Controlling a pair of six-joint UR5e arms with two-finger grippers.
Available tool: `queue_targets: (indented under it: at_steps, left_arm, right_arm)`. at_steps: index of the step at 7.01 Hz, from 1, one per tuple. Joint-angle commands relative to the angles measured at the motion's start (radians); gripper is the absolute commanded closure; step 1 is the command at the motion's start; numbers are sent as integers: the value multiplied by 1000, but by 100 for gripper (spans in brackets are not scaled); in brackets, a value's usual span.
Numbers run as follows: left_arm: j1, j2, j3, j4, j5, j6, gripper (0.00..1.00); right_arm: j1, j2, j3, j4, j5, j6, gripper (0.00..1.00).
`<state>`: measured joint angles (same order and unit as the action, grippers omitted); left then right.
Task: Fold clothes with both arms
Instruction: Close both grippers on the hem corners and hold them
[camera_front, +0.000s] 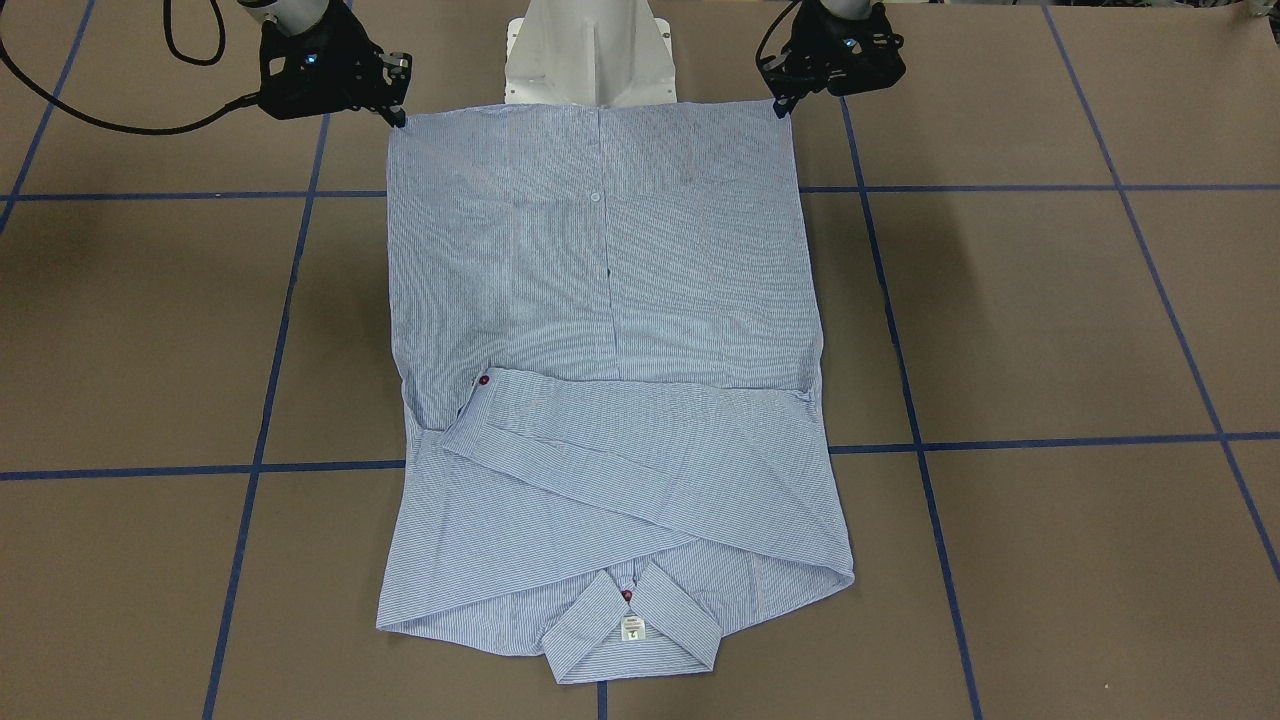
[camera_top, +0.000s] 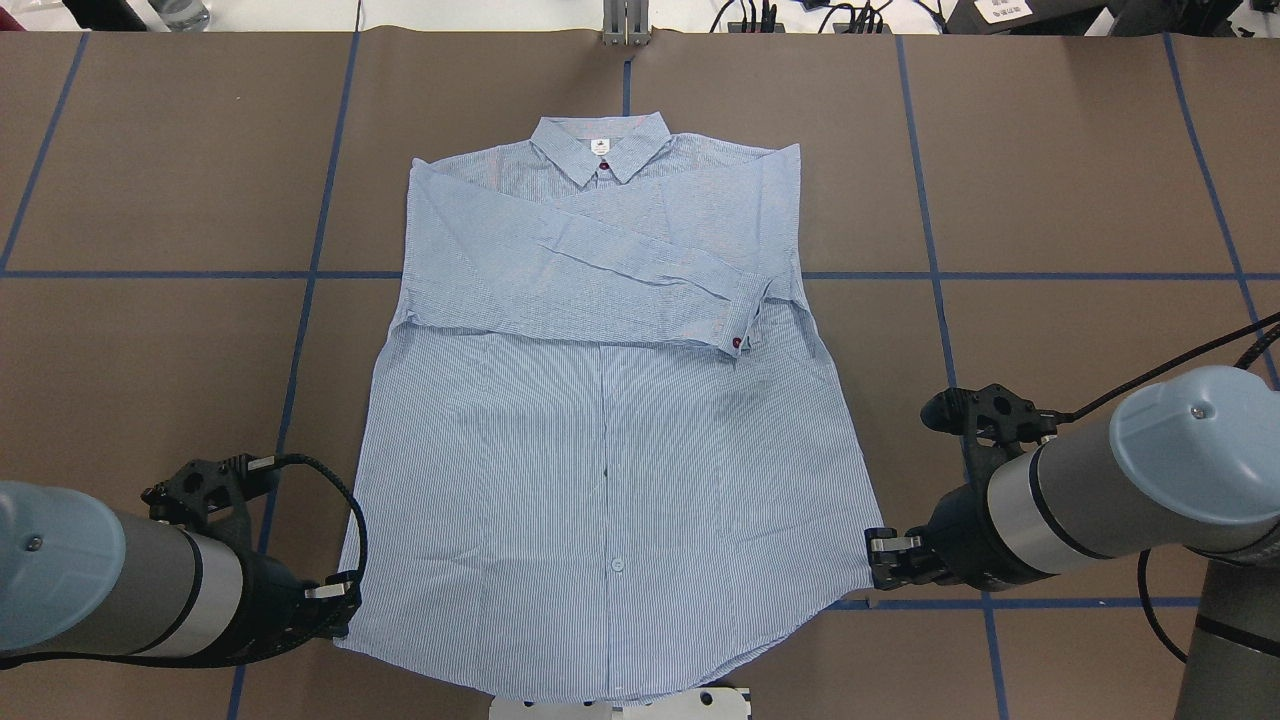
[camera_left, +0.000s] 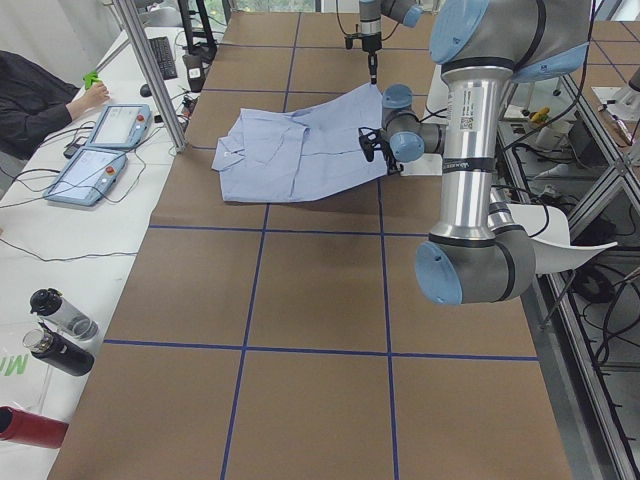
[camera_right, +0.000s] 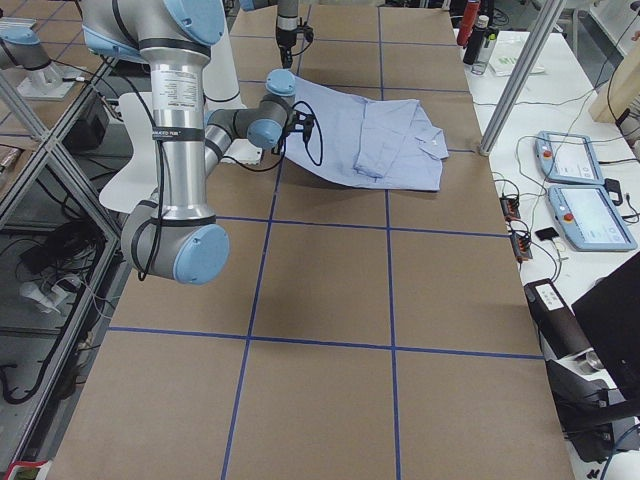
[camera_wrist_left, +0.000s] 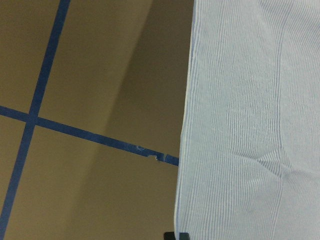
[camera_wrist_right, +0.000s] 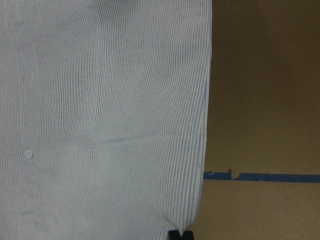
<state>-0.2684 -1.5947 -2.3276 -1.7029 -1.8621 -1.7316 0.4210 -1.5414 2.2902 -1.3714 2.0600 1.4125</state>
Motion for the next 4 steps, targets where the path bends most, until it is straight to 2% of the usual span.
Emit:
queue_targets:
  at_steps: [1, 4]
  left_arm:
    - [-2, -2, 10, -1, 0, 1, 100]
    - [-35, -2, 16, 0, 0, 40, 100]
  right_arm:
    - [19, 1, -18, 0, 0, -1, 100]
    - [33, 4, -37, 0, 2, -3, 100]
